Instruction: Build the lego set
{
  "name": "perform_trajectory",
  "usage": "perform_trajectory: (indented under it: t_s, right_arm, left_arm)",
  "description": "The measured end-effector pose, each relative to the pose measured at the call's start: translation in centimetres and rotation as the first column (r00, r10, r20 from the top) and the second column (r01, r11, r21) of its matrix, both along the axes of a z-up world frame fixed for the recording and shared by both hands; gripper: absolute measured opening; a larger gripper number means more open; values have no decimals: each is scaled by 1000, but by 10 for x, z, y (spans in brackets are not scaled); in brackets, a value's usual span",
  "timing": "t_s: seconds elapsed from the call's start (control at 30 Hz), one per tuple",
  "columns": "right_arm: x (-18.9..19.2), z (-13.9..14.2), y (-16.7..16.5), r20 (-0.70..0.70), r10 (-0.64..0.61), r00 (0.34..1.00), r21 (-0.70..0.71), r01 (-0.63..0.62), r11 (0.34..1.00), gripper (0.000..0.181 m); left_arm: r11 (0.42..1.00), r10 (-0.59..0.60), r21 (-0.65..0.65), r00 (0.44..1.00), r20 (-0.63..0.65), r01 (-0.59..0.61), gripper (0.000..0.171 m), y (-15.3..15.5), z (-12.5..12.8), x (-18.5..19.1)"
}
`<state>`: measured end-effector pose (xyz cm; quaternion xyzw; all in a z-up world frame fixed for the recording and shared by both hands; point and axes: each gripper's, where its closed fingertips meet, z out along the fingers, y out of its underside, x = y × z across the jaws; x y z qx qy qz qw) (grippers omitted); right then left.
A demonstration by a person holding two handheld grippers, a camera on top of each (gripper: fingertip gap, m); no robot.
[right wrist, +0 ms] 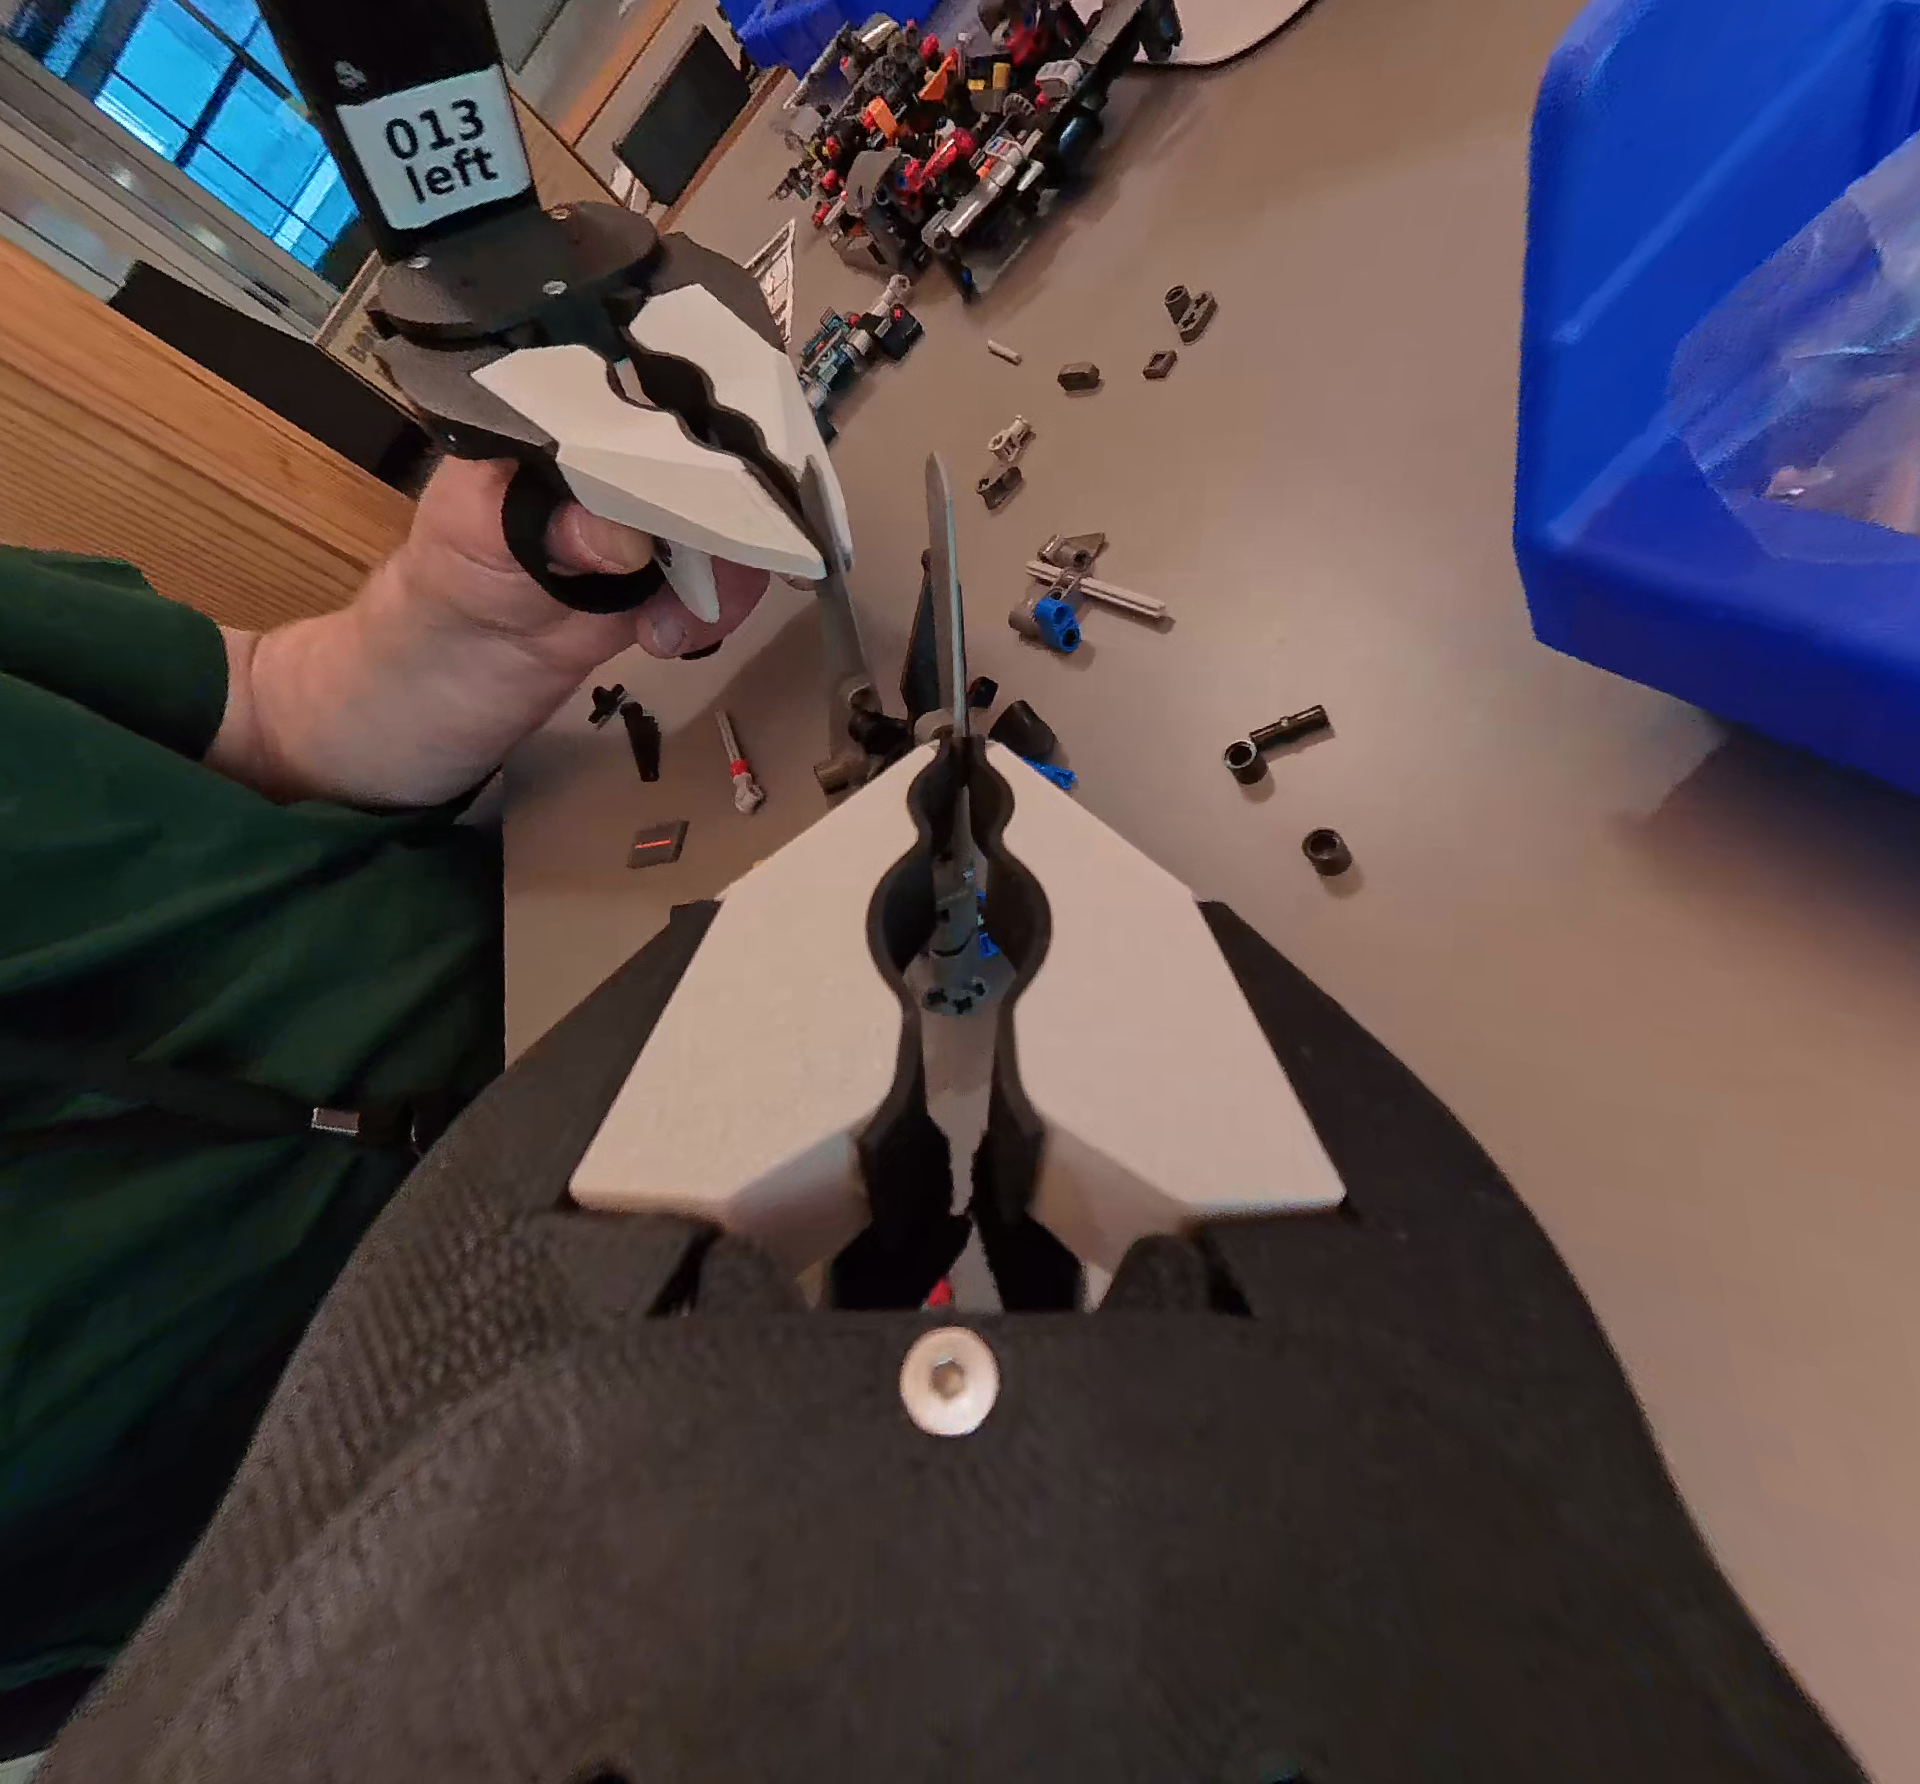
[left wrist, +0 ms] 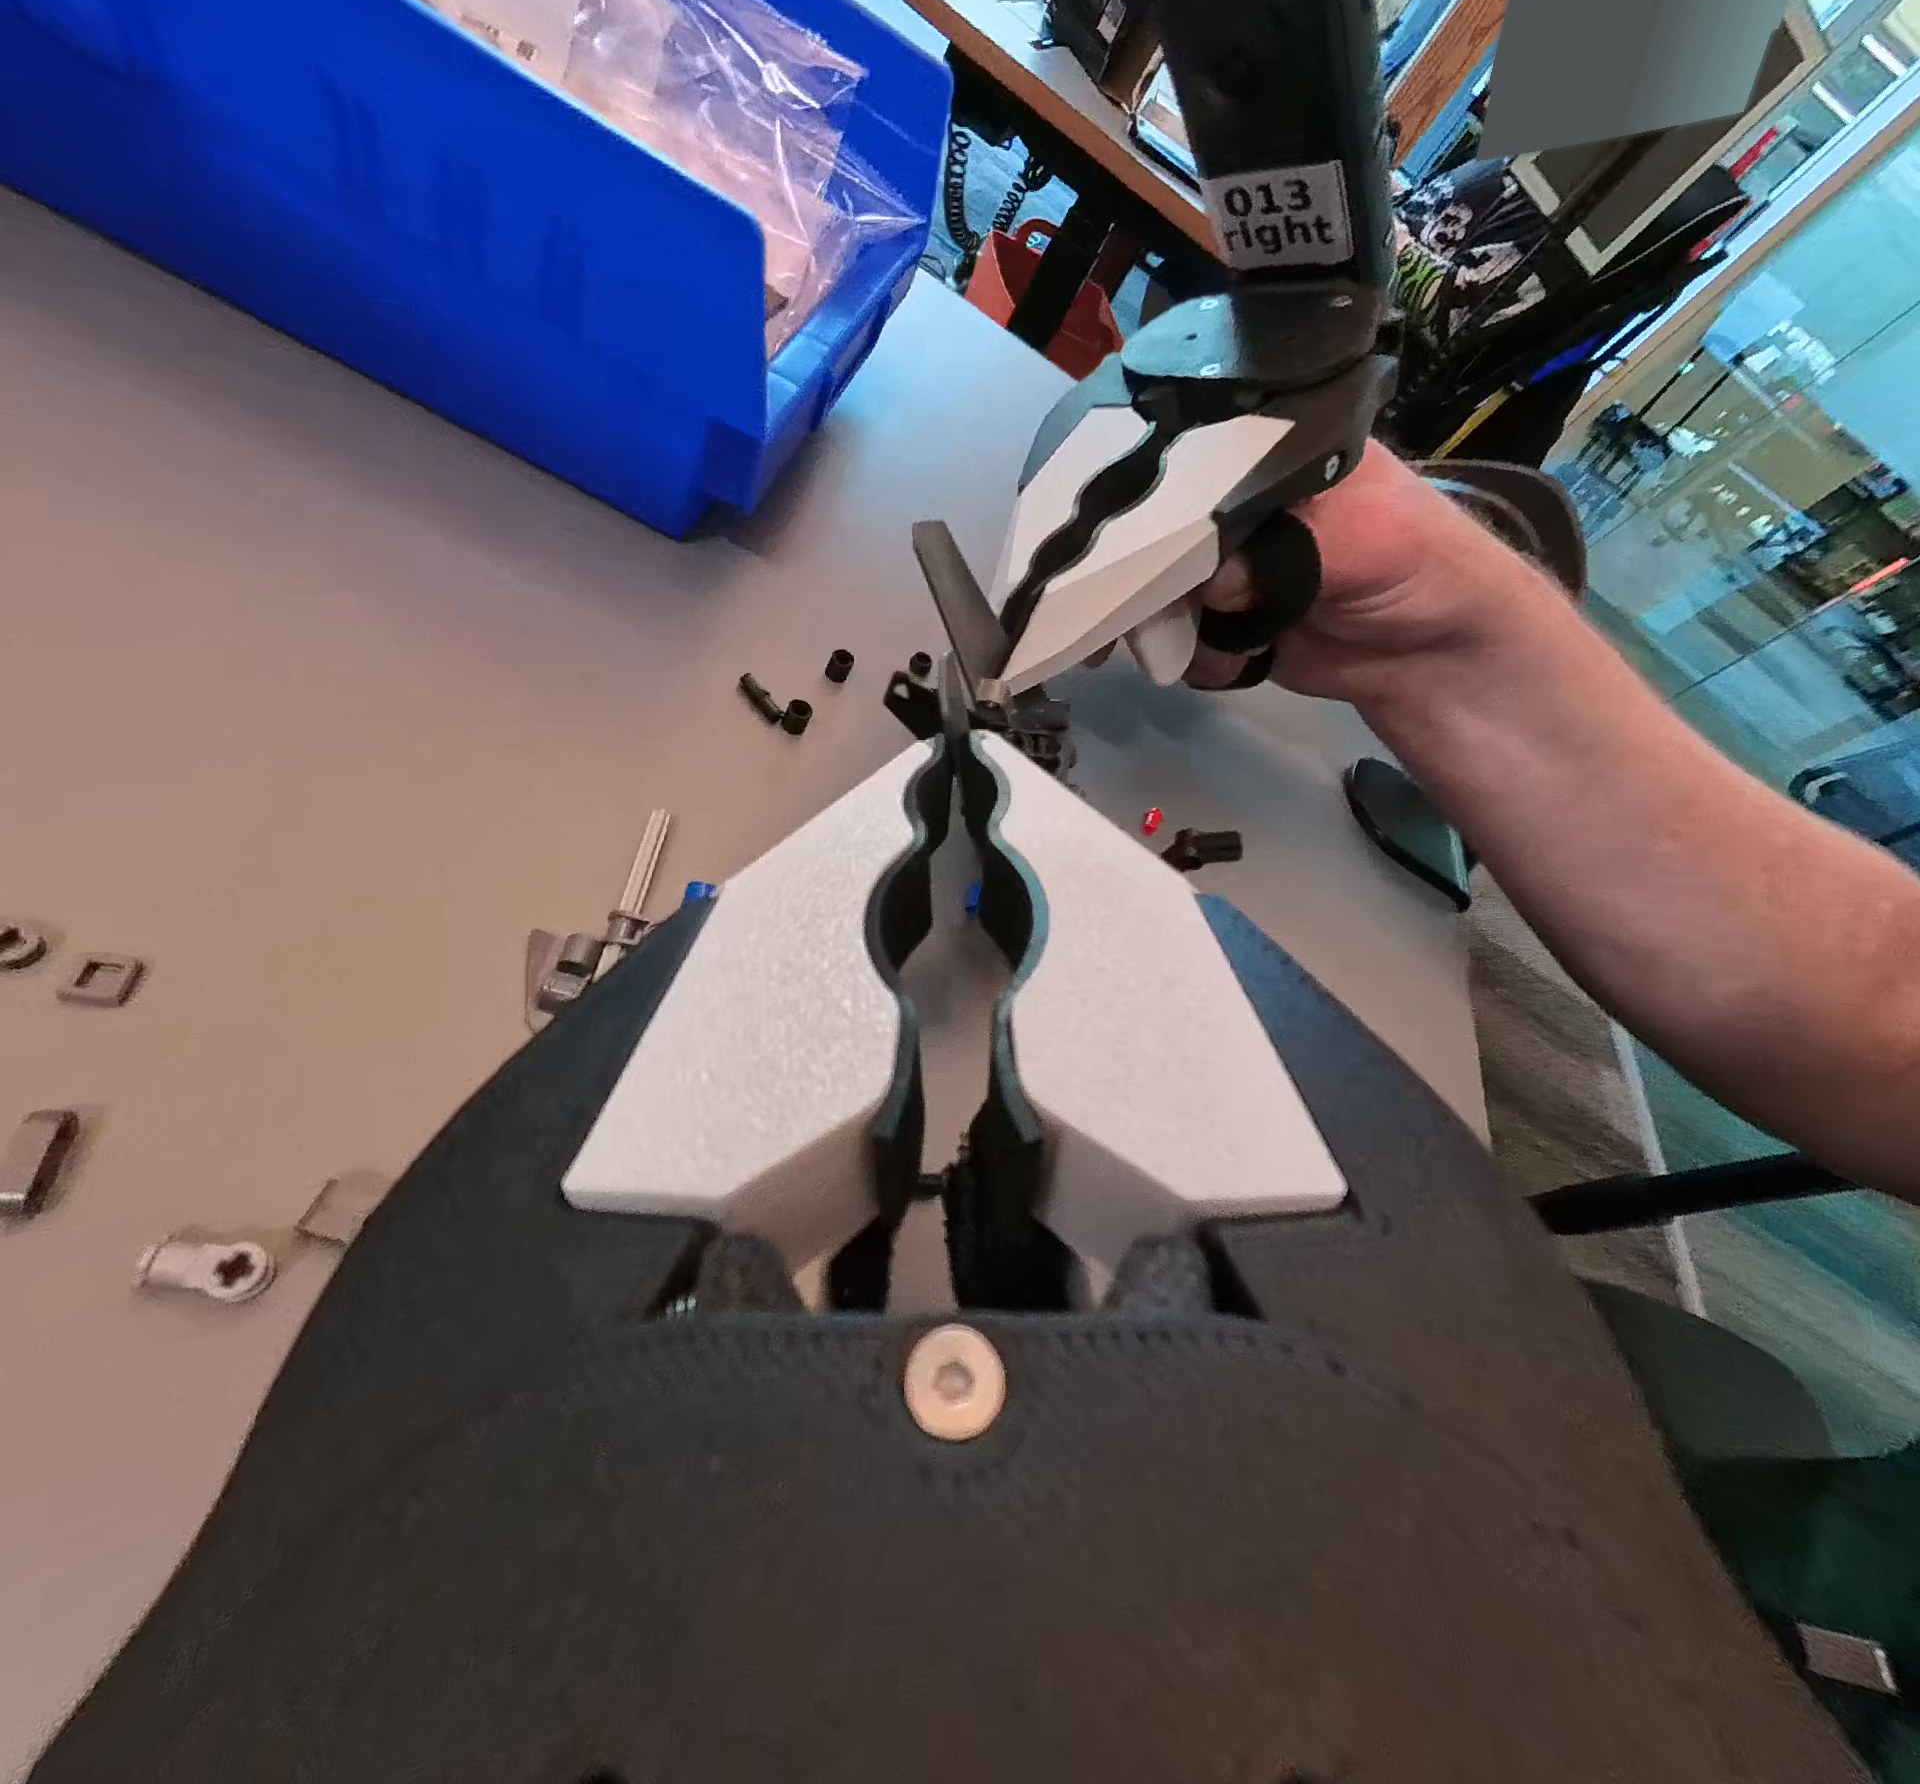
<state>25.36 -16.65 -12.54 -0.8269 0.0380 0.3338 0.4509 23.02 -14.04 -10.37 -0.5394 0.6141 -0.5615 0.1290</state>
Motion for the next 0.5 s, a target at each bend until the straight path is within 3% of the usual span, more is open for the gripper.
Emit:
perform_trajectory:
  t_s: [0.5]
  right_arm:
    - [-4, -9, 11, -183, 86, 979, -10, -89, 996, 0]
  left_arm:
    - [978, -2, -209, 997, -73, -14, 2, 8, -12, -7]
